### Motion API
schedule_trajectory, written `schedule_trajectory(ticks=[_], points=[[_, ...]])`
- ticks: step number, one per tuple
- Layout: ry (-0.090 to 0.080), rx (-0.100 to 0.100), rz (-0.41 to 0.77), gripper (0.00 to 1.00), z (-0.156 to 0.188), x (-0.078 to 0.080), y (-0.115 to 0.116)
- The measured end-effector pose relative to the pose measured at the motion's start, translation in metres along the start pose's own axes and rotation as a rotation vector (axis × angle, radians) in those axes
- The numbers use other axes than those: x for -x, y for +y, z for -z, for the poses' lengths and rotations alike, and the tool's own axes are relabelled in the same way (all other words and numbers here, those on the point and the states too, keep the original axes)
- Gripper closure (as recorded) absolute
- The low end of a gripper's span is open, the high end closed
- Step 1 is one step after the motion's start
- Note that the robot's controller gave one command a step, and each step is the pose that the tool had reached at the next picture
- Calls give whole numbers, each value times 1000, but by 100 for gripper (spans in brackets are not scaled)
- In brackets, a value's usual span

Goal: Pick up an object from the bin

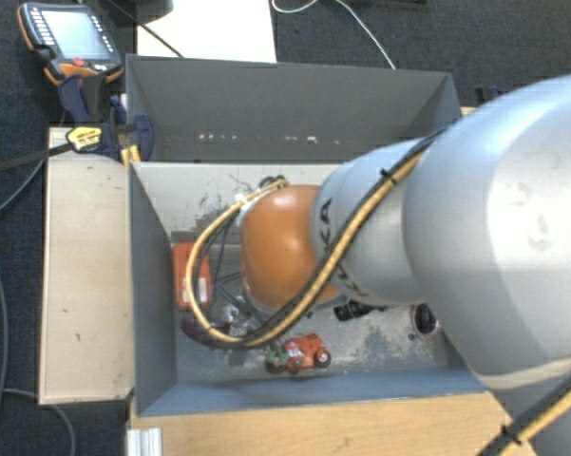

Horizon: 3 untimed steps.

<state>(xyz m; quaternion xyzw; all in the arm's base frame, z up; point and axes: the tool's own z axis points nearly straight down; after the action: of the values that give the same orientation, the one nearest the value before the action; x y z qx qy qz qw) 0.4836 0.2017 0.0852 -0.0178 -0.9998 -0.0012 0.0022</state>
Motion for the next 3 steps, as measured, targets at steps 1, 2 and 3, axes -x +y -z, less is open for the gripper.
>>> schedule_trajectory(ticks=[1, 2, 3], points=[[2, -1, 0, 100, 23, -1, 0], [-2, 1, 0, 100, 47, 1, 0], [-6, 2, 0, 100, 65, 2, 1]])
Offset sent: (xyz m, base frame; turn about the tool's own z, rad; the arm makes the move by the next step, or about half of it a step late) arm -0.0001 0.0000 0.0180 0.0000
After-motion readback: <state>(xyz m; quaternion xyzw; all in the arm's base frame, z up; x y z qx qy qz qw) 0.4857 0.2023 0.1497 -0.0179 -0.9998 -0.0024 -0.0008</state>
